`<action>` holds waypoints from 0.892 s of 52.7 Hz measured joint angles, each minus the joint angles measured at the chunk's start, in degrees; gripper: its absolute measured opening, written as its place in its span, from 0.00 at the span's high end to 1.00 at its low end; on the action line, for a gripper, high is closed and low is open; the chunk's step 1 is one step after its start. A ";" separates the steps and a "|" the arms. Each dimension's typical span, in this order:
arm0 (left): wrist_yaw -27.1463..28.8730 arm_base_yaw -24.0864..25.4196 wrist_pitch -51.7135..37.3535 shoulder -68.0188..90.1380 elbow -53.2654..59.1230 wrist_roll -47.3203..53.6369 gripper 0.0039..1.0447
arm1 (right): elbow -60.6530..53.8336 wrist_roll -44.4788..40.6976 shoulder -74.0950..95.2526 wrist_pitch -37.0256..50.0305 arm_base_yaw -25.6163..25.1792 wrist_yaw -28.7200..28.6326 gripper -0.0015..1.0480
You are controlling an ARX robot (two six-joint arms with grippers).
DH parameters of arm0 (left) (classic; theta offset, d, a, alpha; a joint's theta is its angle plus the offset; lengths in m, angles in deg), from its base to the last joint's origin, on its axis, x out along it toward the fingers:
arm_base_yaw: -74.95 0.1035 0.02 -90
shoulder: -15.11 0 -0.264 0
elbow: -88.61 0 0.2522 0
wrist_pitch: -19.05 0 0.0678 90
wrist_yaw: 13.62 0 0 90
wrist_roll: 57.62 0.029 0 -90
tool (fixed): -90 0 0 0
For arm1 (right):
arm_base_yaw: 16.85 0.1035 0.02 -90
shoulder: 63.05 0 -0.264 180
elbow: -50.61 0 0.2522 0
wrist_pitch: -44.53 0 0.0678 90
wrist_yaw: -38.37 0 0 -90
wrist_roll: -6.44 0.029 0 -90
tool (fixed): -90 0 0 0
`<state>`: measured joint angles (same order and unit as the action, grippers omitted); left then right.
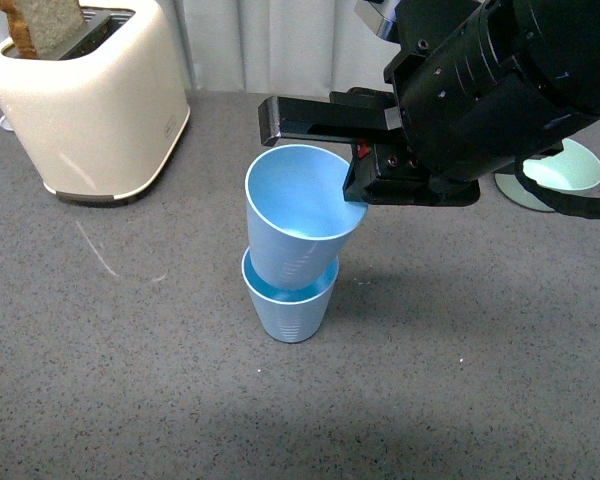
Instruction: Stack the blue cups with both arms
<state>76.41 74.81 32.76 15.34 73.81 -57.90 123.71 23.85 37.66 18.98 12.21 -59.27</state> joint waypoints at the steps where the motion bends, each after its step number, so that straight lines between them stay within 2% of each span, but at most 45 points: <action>1: 0.00 0.00 0.00 0.00 0.00 0.00 0.06 | 0.00 0.00 0.04 0.04 0.02 0.00 0.99; 7: 0.00 0.00 0.00 0.00 0.00 0.00 0.06 | 0.00 -0.17 0.74 0.74 0.22 0.87 0.98; 17: -0.02 0.00 0.00 0.00 0.00 0.00 0.06 | 0.00 -0.17 0.94 1.42 0.26 1.05 0.72; 29: 0.04 0.00 0.02 0.00 0.00 0.00 0.06 | -3.48 0.79 -6.10 10.88 -1.09 1.99 0.24; 34: 0.00 0.00 0.02 0.00 0.00 0.00 0.06 | -3.63 0.61 -7.23 11.47 -1.29 2.58 0.09; 38: -0.11 0.00 0.02 0.00 0.00 0.02 0.06 | -13.42 -6.64 -6.71 37.11 -0.81 21.81 0.21; 39: -0.15 0.00 0.02 0.00 0.00 0.02 0.06 | -16.11 -8.83 -6.82 42.69 -0.98 25.18 0.25; 42: 0.11 0.00 0.02 0.00 0.00 0.00 0.06 | -22.82 -12.22 -8.13 54.97 -2.27 30.51 0.33; 47: 0.20 0.00 0.02 -0.02 0.00 0.00 0.06 | -30.12 -14.75 -12.55 67.06 -5.20 30.71 0.47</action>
<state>76.61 74.81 32.78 15.32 73.81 -57.90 93.59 9.10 25.11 86.03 7.01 -28.56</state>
